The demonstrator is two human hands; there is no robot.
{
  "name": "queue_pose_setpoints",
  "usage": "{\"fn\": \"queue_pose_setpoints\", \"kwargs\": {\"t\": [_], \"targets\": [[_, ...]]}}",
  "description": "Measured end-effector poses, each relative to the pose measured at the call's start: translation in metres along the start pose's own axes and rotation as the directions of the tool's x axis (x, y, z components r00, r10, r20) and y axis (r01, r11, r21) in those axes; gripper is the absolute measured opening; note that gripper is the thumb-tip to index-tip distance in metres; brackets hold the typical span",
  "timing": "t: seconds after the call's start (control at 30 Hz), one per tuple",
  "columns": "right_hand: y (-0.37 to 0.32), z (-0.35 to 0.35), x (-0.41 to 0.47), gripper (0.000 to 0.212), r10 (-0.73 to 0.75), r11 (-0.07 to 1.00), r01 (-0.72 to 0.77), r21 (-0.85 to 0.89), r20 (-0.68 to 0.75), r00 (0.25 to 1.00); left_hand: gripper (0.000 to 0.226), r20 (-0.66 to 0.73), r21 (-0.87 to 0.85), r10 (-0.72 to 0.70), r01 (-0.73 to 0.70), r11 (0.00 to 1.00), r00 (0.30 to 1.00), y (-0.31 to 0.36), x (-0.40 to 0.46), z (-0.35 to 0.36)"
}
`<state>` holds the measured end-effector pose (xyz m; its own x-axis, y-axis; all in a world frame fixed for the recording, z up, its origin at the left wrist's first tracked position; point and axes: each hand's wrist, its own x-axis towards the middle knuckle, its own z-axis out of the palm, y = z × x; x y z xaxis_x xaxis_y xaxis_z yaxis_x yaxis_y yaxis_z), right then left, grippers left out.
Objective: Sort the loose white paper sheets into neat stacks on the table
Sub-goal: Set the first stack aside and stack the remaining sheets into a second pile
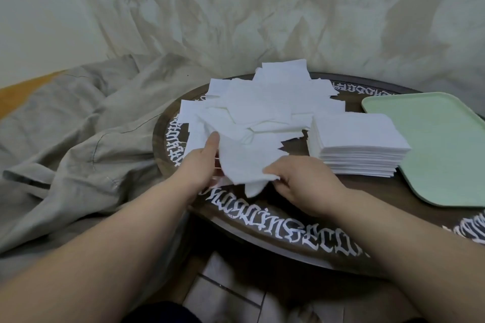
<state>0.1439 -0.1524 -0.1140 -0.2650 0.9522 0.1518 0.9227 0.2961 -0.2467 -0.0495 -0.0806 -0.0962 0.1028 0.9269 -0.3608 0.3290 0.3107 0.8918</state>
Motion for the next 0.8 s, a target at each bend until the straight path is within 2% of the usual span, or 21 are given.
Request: {"fn": "queue_pose_setpoints", "kwargs": {"t": [0.1, 0.2, 0.33, 0.37, 0.43, 0.47, 0.53, 0.6, 0.67, 0.7, 0.73, 0.77, 0.8], "targets": [[0.003, -0.005, -0.023, 0.036, 0.052, 0.997, -0.059, 0.043, 0.145, 0.988, 0.036, 0.104, -0.080, -0.056, 0.064, 0.995, 0.993, -0.009, -0.008, 0.001], [0.008, -0.012, -0.038, 0.043, 0.067, 0.992, -0.085, 0.093, 0.188, 0.980, 0.026, 0.201, 0.041, -0.020, 0.012, 0.999, 0.979, -0.016, -0.018, 0.004], [0.012, -0.019, -0.051, 0.041, 0.091, 0.987, -0.101, 0.124, 0.088, 0.992, 0.031, 0.191, 0.087, 0.030, -0.048, 0.995, 0.981, -0.017, -0.028, 0.007], [0.012, -0.019, -0.053, 0.040, 0.114, 0.981, -0.119, 0.155, 0.038, 0.993, 0.029, 0.159, 0.132, 0.063, -0.085, 0.988, 0.985, -0.017, -0.029, 0.007], [0.010, -0.018, -0.058, 0.038, 0.170, 0.959, -0.156, 0.235, -0.038, 0.985, 0.008, 0.077, 0.233, 0.121, -0.136, 0.963, 0.990, -0.016, -0.032, 0.009], [0.010, -0.017, -0.059, 0.038, 0.191, 0.949, -0.168, 0.266, -0.061, 0.980, 0.019, 0.022, 0.294, 0.159, -0.158, 0.943, 0.987, -0.016, -0.032, 0.009], [0.010, -0.017, -0.060, 0.037, 0.207, 0.941, -0.172, 0.290, -0.094, 0.974, 0.032, -0.119, 0.439, 0.319, -0.239, 0.866, 0.940, -0.011, -0.031, 0.008], [0.009, -0.017, -0.059, 0.037, 0.203, 0.935, -0.155, 0.318, -0.121, 0.972, 0.028, -0.224, 0.541, 0.558, -0.374, 0.753, 0.799, 0.000, -0.029, 0.003], [0.007, -0.017, -0.056, 0.036, 0.192, 0.927, -0.138, 0.350, -0.125, 0.973, 0.018, -0.205, 0.632, 0.742, -0.492, 0.598, 0.638, 0.011, -0.026, -0.004], [0.005, -0.017, -0.053, 0.035, 0.185, 0.923, -0.132, 0.362, -0.115, 0.976, 0.018, -0.130, 0.706, 0.805, -0.516, 0.485, 0.579, 0.012, -0.022, -0.007], [0.004, -0.016, -0.052, 0.035, 0.176, 0.922, -0.128, 0.366, -0.099, 0.979, 0.021, -0.021, 0.768, 0.828, -0.522, 0.372, 0.560, 0.010, -0.016, -0.010], [0.004, -0.016, -0.050, 0.036, 0.164, 0.926, -0.126, 0.357, -0.077, 0.983, 0.027, 0.097, 0.820, 0.793, -0.500, 0.279, 0.601, 0.006, -0.012, -0.011], [0.005, -0.014, -0.049, 0.038, 0.153, 0.935, -0.130, 0.331, -0.046, 0.987, 0.035, 0.180, 0.861, 0.700, -0.455, 0.228, 0.691, -0.002, -0.009, -0.012]]}}
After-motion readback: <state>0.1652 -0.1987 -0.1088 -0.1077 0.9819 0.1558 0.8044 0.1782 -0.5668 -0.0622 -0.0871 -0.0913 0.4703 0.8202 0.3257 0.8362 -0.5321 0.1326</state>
